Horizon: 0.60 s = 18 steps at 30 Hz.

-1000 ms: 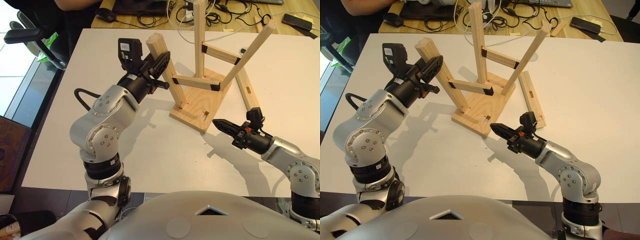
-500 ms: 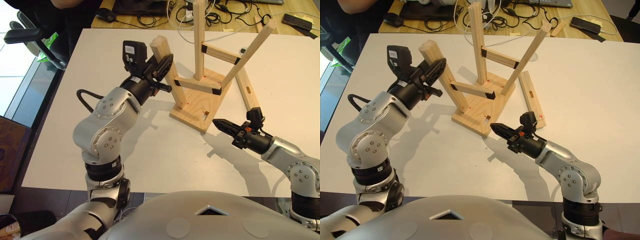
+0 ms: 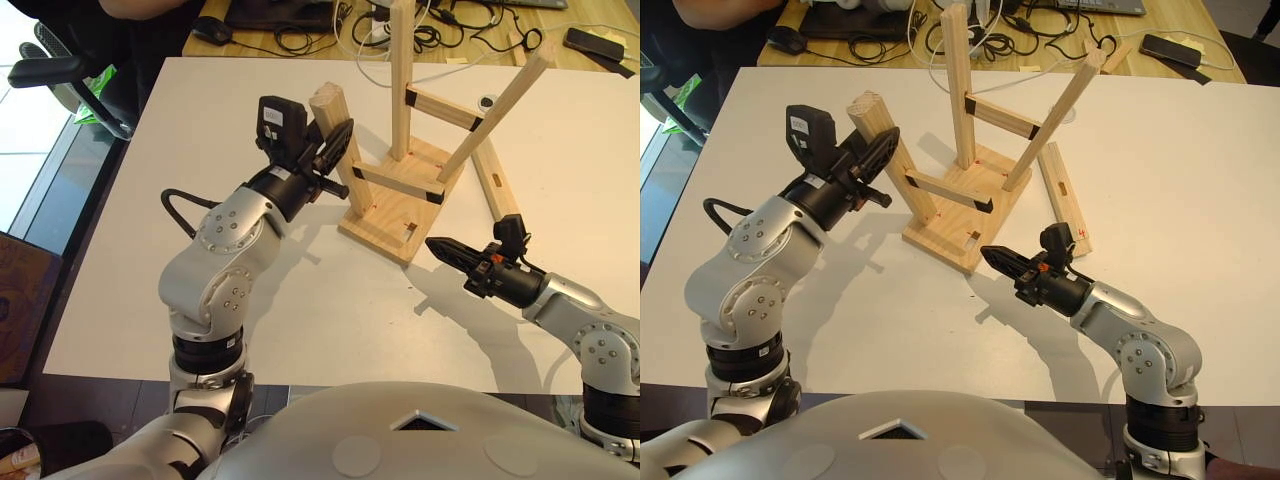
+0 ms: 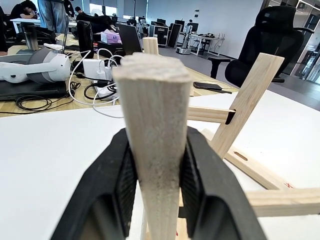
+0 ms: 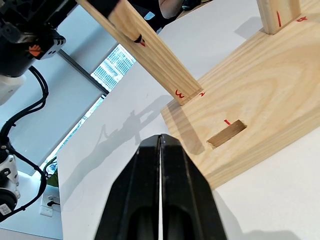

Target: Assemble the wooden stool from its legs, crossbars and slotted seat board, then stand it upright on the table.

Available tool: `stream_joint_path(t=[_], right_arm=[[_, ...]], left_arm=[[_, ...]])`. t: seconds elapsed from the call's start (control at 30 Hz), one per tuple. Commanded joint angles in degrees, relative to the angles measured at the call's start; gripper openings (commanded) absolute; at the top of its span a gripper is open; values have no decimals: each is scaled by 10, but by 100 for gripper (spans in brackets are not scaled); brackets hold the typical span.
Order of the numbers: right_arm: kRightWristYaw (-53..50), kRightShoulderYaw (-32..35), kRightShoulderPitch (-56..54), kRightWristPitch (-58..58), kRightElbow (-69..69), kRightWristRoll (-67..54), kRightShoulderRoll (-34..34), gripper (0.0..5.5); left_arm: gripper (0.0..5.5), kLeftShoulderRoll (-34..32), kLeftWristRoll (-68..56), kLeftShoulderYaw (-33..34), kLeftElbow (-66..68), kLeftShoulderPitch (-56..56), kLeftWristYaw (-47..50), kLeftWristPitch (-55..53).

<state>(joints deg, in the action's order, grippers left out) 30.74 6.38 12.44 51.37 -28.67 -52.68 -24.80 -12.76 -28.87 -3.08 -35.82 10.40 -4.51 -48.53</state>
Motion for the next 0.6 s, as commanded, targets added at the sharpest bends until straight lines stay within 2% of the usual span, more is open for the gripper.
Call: stream_joint_path(t=[0.03, 0.17, 0.33, 0.47, 0.6], right_arm=[[-16, 25, -3, 0, 5, -23, 9, 0], [-24, 50, -7, 2, 17, -29, -4, 0], [-25, 61, -23, 0, 33, -26, -10, 0], [-25, 53, -19, -1, 27, -21, -8, 0], [-24, 51, -21, -1, 29, -19, -9, 0]], left_arm=[[102, 22, -15, 16, 20, -16, 13, -36], [102, 26, -11, 13, 25, -12, 16, -45], [102, -14, 29, -36, 6, -14, -12, -19], [102, 20, 3, 8, 29, -13, 17, -48], [102, -34, 51, -54, 14, -3, -20, -17]])
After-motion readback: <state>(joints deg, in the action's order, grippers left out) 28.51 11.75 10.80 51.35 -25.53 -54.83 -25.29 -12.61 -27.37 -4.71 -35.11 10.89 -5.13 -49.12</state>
